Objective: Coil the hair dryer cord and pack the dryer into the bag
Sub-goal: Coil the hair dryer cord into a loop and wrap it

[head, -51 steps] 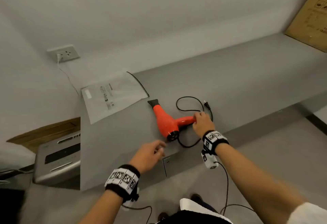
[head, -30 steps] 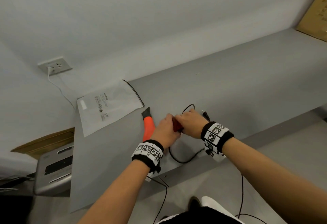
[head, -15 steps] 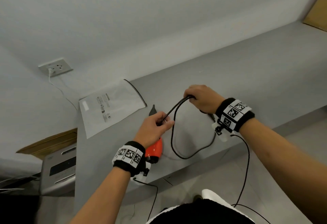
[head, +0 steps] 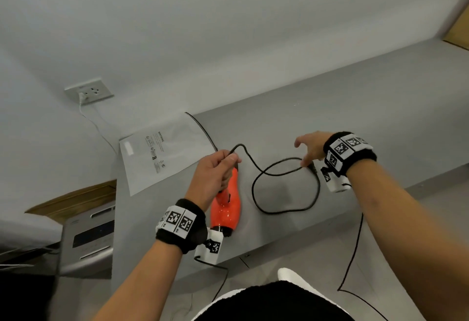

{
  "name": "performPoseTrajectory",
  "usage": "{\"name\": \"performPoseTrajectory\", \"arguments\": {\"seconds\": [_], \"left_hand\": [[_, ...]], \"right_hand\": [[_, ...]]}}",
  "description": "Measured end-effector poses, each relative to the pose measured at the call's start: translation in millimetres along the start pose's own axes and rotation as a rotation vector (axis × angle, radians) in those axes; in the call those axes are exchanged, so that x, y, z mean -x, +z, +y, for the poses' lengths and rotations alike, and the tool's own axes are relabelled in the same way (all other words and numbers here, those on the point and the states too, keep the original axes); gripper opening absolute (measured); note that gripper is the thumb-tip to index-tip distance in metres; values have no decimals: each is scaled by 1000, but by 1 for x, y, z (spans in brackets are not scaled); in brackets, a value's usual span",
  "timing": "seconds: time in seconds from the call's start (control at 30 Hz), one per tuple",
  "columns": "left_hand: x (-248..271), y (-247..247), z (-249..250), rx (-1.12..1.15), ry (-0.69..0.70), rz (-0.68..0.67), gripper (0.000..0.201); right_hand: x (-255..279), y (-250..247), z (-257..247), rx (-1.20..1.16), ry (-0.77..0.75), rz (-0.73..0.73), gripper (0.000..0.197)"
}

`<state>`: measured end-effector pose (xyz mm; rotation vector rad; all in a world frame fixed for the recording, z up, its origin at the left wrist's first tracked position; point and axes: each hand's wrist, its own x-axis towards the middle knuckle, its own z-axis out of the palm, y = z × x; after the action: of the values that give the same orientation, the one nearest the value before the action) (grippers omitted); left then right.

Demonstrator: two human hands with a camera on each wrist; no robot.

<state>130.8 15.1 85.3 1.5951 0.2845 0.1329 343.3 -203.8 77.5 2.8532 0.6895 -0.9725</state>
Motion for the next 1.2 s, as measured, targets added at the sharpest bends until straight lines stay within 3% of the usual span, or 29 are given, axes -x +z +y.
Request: {"name": "performPoseTrajectory", "arguments": {"seconds": [0.07,0.17,0.23,0.33,0.43,0.53,0.67,0.8,0.93,1.03,1.1,1.2], "left_hand": [[2,-2,0,-1,-2,12,22],[5,-2,3,14,16,20,25],[6,-2,2,52,27,4,27],[8,-5,2,147,35,20,31],[9,-10,4,188,79,64,36],[9,-14,4,257,94,92,39],[5,-18,0,324,47,114,41],[4,-19,3,287,16,107,40],[7,-18,6,192,9,43,44],[8,-17,10,158,-4,-29,43],[12,-17,12,167,29,-128,39],[17,-18,15,80,53,-114,37]], "right_hand": [[11,-11,-13,-55,-81,104,58],[26,-14,-56,-366,-376,356,51],[32,0,-91,-580,-575,308,42],[27,41,-128,-796,-602,228,19],[19,83,-143,-713,-525,256,20],[27,107,-155,-425,-549,265,21],[61,98,-156,-87,-572,361,27],[95,71,-147,116,-669,355,26],[120,31,-138,144,-802,544,23],[121,5,-133,125,-798,670,15],[116,-6,-130,97,-740,733,22],[102,-12,-124,47,-656,774,42]]}}
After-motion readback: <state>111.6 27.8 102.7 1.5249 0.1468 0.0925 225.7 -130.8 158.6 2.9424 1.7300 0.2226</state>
